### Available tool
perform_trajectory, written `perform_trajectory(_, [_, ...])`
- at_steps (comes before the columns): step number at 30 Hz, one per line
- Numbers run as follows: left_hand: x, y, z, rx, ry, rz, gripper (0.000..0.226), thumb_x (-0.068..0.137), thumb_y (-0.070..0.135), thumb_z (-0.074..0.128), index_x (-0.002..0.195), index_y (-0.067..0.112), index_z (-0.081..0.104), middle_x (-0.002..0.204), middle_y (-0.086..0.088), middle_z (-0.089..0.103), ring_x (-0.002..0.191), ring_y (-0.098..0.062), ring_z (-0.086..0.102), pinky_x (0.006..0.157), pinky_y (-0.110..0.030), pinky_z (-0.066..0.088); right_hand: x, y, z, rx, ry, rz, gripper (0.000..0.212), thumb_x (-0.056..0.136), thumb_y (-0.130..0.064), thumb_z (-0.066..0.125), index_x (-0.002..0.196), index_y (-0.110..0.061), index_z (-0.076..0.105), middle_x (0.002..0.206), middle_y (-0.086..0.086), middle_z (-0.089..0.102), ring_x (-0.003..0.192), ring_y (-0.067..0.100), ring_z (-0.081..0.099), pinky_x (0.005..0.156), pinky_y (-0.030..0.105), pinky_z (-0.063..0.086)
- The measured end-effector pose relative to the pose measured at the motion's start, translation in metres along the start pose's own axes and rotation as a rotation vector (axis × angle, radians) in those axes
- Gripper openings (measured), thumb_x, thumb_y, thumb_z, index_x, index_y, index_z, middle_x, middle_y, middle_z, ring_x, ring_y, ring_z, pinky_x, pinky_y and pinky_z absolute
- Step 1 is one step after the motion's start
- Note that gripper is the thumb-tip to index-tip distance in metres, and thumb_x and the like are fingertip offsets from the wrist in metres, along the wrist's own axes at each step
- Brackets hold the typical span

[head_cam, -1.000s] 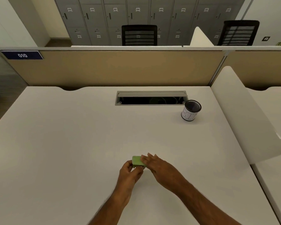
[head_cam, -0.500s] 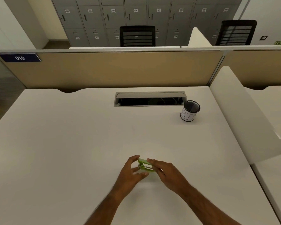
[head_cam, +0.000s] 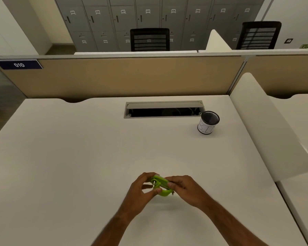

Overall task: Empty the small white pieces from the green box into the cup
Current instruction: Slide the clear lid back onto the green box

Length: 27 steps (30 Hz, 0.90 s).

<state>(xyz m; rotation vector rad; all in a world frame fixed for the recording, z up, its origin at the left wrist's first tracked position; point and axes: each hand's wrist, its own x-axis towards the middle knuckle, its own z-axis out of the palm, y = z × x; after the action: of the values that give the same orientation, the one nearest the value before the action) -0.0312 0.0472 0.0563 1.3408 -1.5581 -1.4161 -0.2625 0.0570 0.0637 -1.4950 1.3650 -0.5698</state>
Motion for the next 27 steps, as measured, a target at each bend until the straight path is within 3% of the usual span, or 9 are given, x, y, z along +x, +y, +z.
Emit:
perform_trajectory(8, [0.004, 0.010, 0.004, -0.123, 0.026, -0.085, 0.041, 0.086, 0.033, 0.085, 0.123, 0.040, 0.069, 0.120, 0.017, 0.074, 0.109, -0.005, 0.070, 0.082, -0.034, 0.068, 0.009, -0.001, -0.006, 0.168, 0.094, 0.035, 0.017, 0.100, -0.029, 0.063, 0.103, -0.026, 0.079, 0.092, 0.002, 0.079, 0.082, 0.022, 0.074, 0.078, 0.037, 0.060])
perform_trajectory(11, [0.006, 0.012, 0.005, -0.213, 0.088, -0.122, 0.042, 0.083, 0.038, 0.085, 0.121, 0.038, 0.067, 0.116, 0.012, 0.076, 0.105, -0.007, 0.072, 0.072, -0.028, 0.064, 0.013, -0.003, -0.008, 0.337, 0.133, 0.071, 0.012, 0.098, -0.025, 0.068, 0.104, -0.020, 0.078, 0.099, 0.006, 0.080, 0.092, 0.019, 0.077, 0.082, 0.030, 0.061])
perform_trajectory(15, [0.011, 0.011, 0.003, -0.347, 0.147, -0.191, 0.045, 0.083, 0.036, 0.085, 0.123, 0.030, 0.065, 0.114, -0.001, 0.081, 0.104, -0.021, 0.075, 0.072, -0.029, 0.062, 0.014, 0.001, -0.002, 0.347, 0.093, 0.096, 0.038, 0.082, -0.029, 0.085, 0.114, -0.019, 0.068, 0.105, 0.000, 0.079, 0.093, 0.012, 0.074, 0.087, 0.029, 0.061])
perform_trajectory(19, [0.019, 0.009, 0.002, -0.337, 0.166, -0.220, 0.039, 0.092, 0.023, 0.085, 0.127, 0.023, 0.066, 0.116, -0.002, 0.082, 0.107, -0.030, 0.077, 0.071, -0.029, 0.064, 0.017, 0.005, 0.008, 0.343, 0.150, 0.128, 0.039, 0.083, -0.021, 0.087, 0.116, -0.016, 0.066, 0.106, 0.004, 0.079, 0.088, 0.010, 0.071, 0.087, 0.031, 0.060])
perform_trajectory(23, [0.023, 0.005, 0.007, -0.288, 0.180, -0.256, 0.037, 0.094, 0.021, 0.083, 0.128, 0.023, 0.068, 0.124, -0.002, 0.078, 0.102, -0.023, 0.080, 0.076, -0.027, 0.066, 0.018, 0.009, 0.014, 0.358, 0.189, 0.174, 0.042, 0.087, -0.022, 0.084, 0.122, -0.016, 0.061, 0.107, 0.005, 0.079, 0.094, 0.022, 0.074, 0.089, 0.037, 0.059])
perform_trajectory(27, [0.024, -0.007, 0.015, -0.210, 0.158, -0.308, 0.047, 0.091, 0.021, 0.087, 0.132, 0.024, 0.066, 0.125, 0.006, 0.076, 0.099, -0.006, 0.079, 0.085, -0.022, 0.065, 0.020, 0.018, 0.021, 0.359, 0.206, 0.267, 0.045, 0.088, -0.024, 0.083, 0.123, -0.019, 0.056, 0.108, 0.010, 0.076, 0.097, 0.026, 0.076, 0.092, 0.045, 0.059])
